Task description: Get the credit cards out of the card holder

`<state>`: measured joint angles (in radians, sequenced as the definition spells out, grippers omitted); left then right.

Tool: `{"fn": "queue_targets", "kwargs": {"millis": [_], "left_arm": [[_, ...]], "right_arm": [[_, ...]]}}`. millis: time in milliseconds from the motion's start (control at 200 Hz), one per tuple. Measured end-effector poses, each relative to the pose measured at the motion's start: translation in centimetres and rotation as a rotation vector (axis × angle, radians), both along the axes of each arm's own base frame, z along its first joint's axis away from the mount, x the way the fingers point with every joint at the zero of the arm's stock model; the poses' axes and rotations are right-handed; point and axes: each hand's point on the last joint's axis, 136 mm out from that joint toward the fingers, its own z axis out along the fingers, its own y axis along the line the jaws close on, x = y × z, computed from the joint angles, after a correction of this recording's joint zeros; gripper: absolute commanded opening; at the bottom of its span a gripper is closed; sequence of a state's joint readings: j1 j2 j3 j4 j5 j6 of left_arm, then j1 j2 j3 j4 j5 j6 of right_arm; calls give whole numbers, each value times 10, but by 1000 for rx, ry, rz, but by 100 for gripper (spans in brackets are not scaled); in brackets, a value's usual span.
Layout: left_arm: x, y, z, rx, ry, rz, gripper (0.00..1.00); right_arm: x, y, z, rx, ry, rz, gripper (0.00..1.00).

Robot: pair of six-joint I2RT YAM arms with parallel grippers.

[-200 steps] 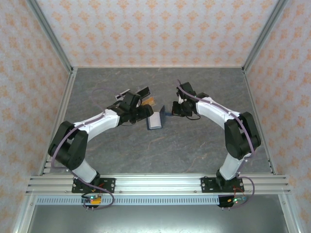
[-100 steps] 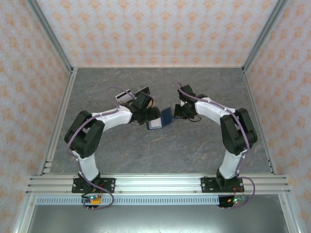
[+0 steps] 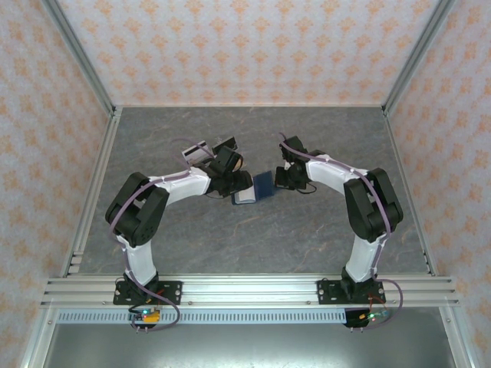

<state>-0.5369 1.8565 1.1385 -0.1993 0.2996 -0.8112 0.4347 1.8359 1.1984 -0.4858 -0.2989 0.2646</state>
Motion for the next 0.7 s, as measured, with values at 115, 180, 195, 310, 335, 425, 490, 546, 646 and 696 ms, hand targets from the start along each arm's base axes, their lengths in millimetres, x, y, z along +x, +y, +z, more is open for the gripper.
{"fn": "queue_targets", "kwargs": {"millis": [115,180,195,310,335,425,490,546,646,696], "left_arm": [[2,-3,0,-12,0,-6,58],[3,-5,0,-19,2,-8,59],[3,-6,0,-20,3,-9,59],[2,-9,2,-35,8,-19,59],[2,-10,2,-39,8,-22,59],[0,-17,5,-63,14,-37,59],[-2,-23,8,-88,14,-52,59],[-2,-28,10,-111,15,-60,60],[-3,-33,13,-141,17,-76,60],[-4,-36,15,-154,20,-84,60]], "right_arm": [[0,0,-2,-1,3,0,3],[0,0,-2,1,4,1,3],[0,1,-2,2,4,1,3],[-1,1,-3,5,6,2,3],[-2,1,-4,5,8,2,3],[-6,0,-8,6,19,1,3],[-8,-1,-11,5,27,2,3],[-10,-1,-14,7,31,2,3],[-12,-1,-17,17,32,-1,3],[-13,0,-18,25,30,-2,3]]}}
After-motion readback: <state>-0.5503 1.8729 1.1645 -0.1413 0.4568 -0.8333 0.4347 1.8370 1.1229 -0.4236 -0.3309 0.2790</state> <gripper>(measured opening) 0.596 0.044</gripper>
